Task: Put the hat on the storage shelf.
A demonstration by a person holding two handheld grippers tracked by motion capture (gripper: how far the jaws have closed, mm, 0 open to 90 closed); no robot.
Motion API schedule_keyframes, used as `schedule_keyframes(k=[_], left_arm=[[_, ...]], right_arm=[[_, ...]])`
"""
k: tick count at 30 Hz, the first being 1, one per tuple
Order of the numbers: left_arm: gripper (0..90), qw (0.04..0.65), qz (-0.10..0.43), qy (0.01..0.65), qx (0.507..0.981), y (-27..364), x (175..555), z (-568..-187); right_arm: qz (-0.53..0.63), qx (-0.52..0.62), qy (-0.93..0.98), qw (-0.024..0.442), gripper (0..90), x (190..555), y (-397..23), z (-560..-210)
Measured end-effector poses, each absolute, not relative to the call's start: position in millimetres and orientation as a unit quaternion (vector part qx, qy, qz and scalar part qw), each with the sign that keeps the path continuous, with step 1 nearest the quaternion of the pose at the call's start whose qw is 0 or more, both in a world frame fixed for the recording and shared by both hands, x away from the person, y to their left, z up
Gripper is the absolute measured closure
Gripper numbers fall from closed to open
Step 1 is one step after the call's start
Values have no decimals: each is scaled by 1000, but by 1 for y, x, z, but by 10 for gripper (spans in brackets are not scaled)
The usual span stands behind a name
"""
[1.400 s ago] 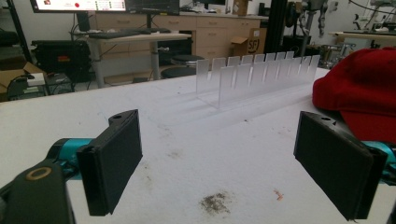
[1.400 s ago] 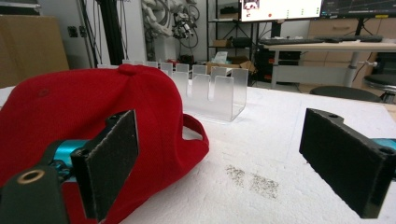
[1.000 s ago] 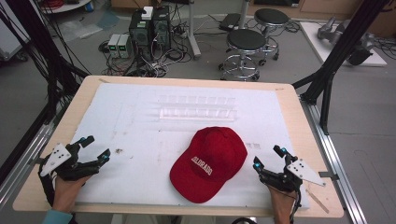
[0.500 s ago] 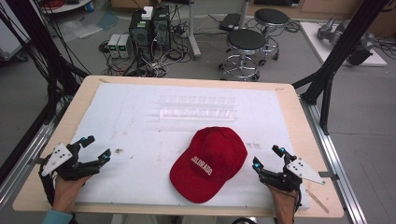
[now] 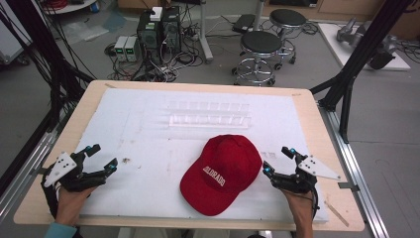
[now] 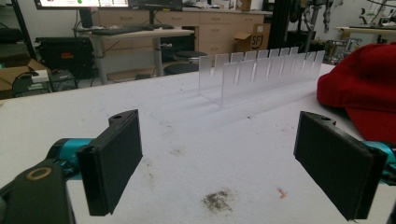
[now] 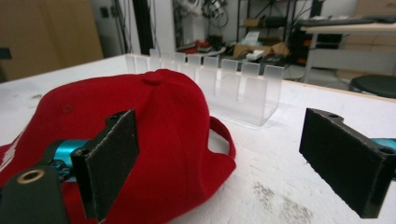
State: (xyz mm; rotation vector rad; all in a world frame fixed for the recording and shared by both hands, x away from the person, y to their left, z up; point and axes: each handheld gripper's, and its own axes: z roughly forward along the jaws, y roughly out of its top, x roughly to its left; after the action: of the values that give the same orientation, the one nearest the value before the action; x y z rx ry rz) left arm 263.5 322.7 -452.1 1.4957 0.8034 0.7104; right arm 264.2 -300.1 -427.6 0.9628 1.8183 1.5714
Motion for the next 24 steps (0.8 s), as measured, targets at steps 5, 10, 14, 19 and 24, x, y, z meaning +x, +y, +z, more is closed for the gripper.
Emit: schedule_keyframes(k=[5, 10, 14, 19, 24], left_arm=[[155, 605, 307, 346, 648, 323, 263, -452], [155, 604, 308, 347, 649, 323, 264, -452], [155, 602, 309, 346, 650, 322, 264, -452], [155, 601, 309, 347, 650, 322, 264, -452], [156, 600, 308, 348, 652, 322, 264, -452]], right_arm=[[570, 348, 699, 254, 109, 274, -293, -417], [556, 334, 724, 234, 109, 287, -283, -408], [547, 333, 737, 216, 110, 296, -277, -404], [524, 329, 763, 189, 111, 310, -271, -402], [510, 335, 777, 155, 111, 317, -269, -411]])
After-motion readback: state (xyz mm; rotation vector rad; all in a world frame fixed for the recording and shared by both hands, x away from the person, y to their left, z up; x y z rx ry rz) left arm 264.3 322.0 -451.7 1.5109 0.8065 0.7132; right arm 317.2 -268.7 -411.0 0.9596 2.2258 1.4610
